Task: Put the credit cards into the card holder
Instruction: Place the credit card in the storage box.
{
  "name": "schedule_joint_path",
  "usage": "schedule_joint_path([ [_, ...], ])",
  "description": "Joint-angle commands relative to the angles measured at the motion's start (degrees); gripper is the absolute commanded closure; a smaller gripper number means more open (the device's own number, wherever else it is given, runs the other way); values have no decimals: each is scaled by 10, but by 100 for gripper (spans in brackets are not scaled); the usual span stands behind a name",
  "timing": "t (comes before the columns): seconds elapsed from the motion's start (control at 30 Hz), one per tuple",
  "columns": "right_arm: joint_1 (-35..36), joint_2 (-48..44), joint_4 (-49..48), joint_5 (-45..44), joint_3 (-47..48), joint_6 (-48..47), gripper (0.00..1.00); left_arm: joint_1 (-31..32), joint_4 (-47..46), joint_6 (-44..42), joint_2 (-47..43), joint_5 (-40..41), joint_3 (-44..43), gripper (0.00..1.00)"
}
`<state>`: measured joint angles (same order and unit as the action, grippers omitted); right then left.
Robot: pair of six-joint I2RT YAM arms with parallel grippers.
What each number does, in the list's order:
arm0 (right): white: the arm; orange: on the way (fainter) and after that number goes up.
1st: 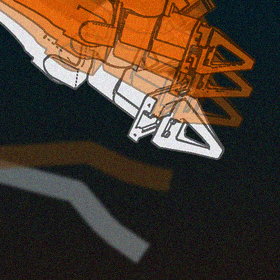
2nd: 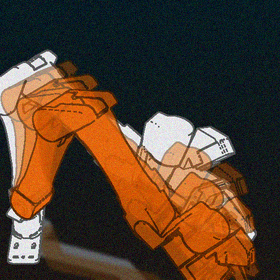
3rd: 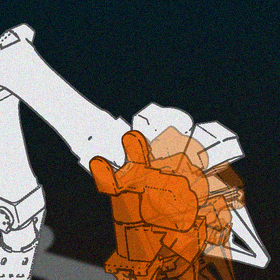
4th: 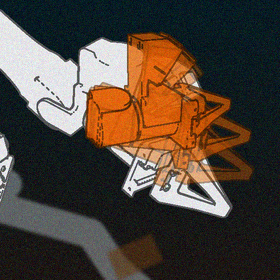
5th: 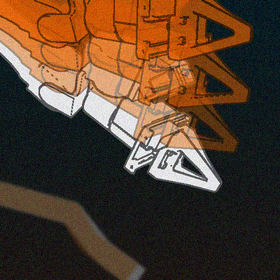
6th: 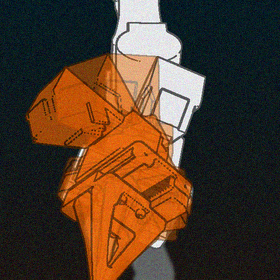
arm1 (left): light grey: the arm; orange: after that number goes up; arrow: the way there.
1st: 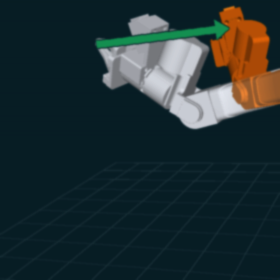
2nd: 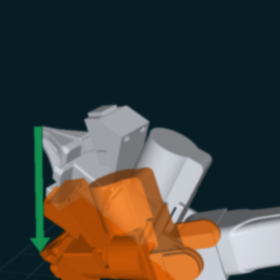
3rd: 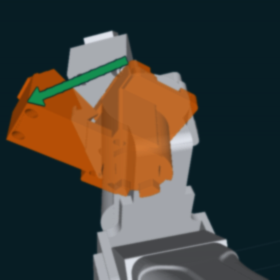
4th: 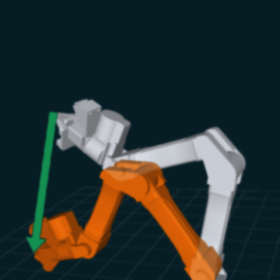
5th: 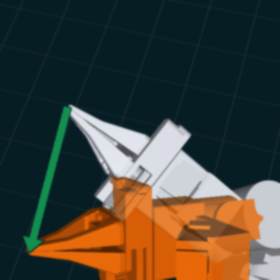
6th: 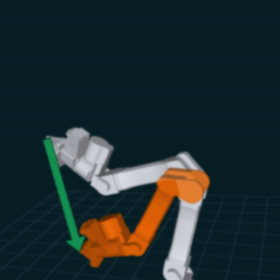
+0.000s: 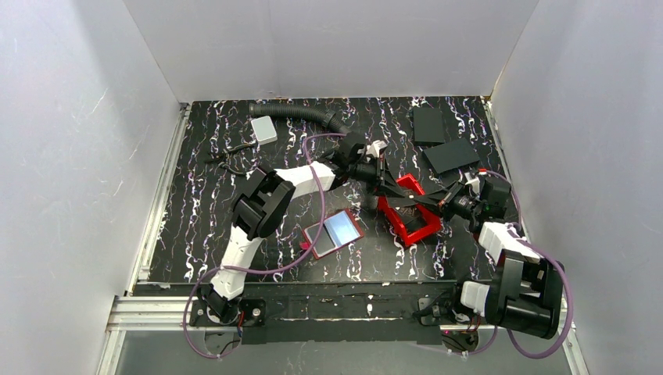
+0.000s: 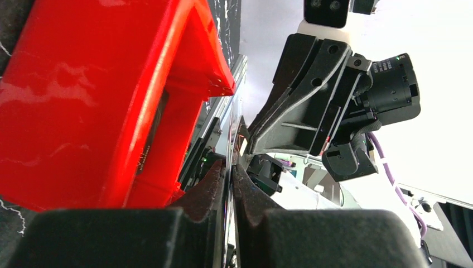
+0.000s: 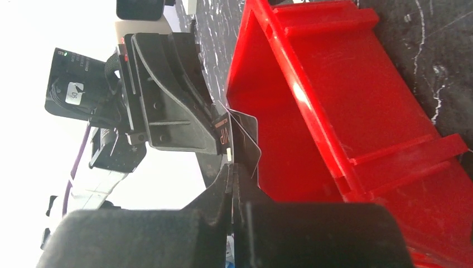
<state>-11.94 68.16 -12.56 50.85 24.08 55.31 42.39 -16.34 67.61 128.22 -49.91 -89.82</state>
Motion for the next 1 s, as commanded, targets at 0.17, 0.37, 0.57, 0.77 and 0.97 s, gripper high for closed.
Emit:
schedule_joint_path([
  [0.17, -4, 44, -26, 41, 15, -24, 99, 0, 6, 2, 21, 59, -27, 78],
  [0.37, -6, 42, -13, 40, 22, -33, 99, -6, 29, -13, 3, 64, -21, 57],
  [0.57, -8, 20, -6, 47, 37, -33, 99, -9, 50, -33, -30, 62, -4, 51],
  [0.77, -7, 17, -1, 57, 52, -37, 99, -18, 165, -91, -54, 79, -23, 47],
  [0.97, 24, 20, -12, 75, 74, -43, 99, -37, 246, -162, -109, 73, -14, 46],
])
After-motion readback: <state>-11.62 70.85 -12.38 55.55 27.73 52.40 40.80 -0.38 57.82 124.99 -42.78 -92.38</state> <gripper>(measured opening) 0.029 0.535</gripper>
